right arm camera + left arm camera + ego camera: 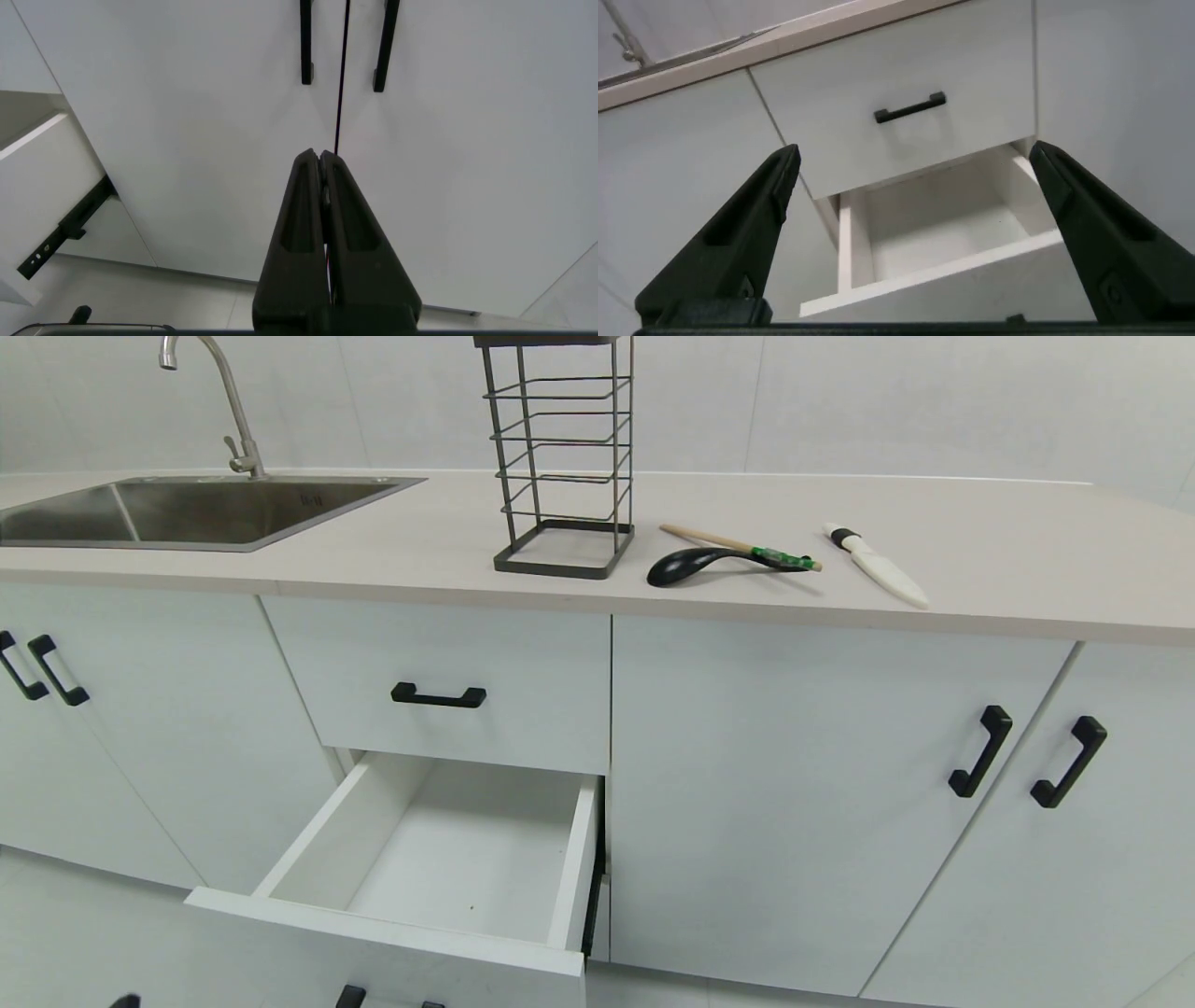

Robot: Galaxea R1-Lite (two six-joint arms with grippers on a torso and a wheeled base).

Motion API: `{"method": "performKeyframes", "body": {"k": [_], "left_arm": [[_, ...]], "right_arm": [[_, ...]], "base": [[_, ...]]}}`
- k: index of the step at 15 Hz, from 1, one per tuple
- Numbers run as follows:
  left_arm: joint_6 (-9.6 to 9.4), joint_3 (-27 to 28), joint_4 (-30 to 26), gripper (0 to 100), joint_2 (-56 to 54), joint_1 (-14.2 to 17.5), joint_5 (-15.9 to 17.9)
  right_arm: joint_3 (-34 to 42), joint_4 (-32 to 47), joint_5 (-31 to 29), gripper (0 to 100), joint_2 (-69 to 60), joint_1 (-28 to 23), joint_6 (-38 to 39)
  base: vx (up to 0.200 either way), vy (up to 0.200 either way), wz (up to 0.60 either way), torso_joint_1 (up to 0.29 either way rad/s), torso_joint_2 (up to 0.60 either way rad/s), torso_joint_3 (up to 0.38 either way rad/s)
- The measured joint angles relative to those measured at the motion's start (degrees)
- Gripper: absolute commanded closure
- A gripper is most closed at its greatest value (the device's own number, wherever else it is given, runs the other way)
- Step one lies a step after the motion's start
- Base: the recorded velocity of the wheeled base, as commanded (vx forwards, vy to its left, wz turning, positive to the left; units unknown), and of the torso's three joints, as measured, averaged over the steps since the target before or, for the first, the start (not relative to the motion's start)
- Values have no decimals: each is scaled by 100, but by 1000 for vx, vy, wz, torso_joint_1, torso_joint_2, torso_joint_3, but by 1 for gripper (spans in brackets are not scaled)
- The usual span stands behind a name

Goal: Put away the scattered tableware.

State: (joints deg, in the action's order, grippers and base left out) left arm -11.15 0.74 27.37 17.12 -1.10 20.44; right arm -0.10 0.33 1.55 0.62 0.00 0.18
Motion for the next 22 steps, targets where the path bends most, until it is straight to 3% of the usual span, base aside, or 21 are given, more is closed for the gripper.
{"method": "performKeyframes", "body": {"k": [3,7,10,12,13,16,21,22], "left_arm": [[98,-56,-824,0,-846,-334,-105],[517,-67,-1677,0,-1145,-405,-1571],[660,-72,-2436,0,-1197,-408,-2188],[983,-72,-2436,0,-1208,-407,-2555],[994,-72,-2431,0,-1215,-363,-2586],[998,-74,-2417,0,-1261,266,-2679],[944,-74,-2404,0,-1648,115,-2537],[946,-74,-2502,0,-1676,110,-2172]], "right_arm": [[0,2,1,100,0,-2,0],[0,0,0,100,0,0,0],[0,0,0,100,0,0,0],[0,0,1,100,0,0,0],[0,2,0,100,0,0,-2],[0,0,1,100,0,0,0],[0,2,1,100,0,-2,-2],[0,0,0,100,0,-2,-2]], "base": [[0,0,0,0,0,0],[0,0,0,0,0,0],[0,0,0,0,0,0],[0,0,0,0,0,0],[0,0,0,0,0,0],[0,0,0,0,0,0],[0,0,0,0,0,0],[0,0,0,0,0,0]]}}
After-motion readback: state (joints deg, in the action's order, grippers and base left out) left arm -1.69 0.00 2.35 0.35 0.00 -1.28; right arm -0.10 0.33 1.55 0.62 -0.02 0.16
